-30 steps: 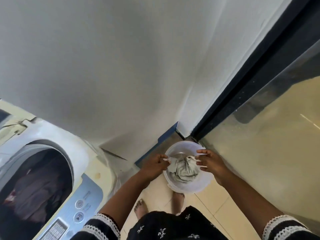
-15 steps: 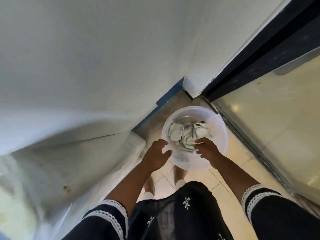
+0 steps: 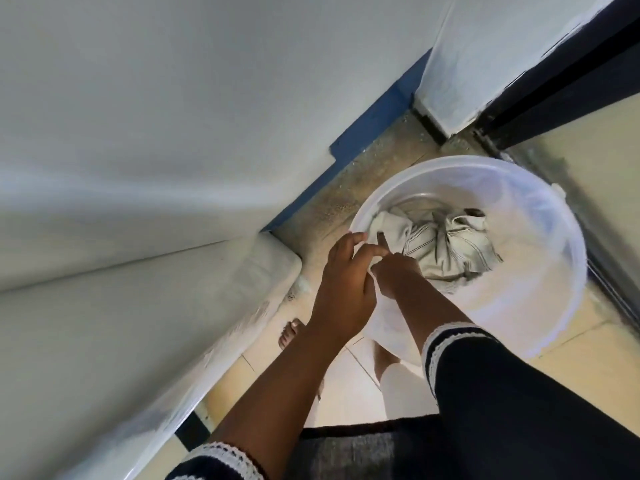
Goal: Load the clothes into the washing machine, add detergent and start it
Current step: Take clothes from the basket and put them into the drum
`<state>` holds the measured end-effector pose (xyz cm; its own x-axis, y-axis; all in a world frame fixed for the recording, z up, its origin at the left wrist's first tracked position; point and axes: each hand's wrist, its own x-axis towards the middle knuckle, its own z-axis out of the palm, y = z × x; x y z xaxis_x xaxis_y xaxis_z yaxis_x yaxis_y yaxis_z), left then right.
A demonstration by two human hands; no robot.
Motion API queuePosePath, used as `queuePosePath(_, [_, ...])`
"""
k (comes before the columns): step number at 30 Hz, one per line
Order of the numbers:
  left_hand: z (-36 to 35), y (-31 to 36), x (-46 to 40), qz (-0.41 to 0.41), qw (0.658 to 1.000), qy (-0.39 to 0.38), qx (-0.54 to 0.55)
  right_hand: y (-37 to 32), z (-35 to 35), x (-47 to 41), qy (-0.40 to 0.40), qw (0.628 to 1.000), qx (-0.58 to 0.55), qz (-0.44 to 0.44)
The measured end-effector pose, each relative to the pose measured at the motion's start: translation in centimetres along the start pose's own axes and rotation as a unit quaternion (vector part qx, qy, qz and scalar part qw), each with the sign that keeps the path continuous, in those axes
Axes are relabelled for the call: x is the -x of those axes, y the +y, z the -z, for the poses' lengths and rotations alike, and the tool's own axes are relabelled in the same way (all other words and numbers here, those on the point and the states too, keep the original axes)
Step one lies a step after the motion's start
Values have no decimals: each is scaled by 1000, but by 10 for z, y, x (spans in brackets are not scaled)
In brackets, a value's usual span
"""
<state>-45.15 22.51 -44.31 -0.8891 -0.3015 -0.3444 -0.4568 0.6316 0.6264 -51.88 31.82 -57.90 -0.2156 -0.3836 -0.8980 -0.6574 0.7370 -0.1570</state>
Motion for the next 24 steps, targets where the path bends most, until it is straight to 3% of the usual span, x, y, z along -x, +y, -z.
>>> queuePosePath(3, [-9,-17,4,2,999,31,12,-3,-7,-25,-12,1000,3,-12])
queuePosePath(7, [-10,-37,20,-5,999,19,25,-2,-22,-41,3,999,-26,-23])
queuePosePath(10, [-1,-47,49,33,999,-5,19,-2,-12,-26,46,995,-72,-46])
queuePosePath(15, [39,-20,86,68,996,-45,23,0,18,50,147,983,-71,-80])
queuePosePath(20, [93,33,108,53,993,-89,54,1,29,148,168,980,-81,-75])
queuePosePath(24, [148,78,133,47,988,-122,81,-2,54,239,272,940,-205,-19])
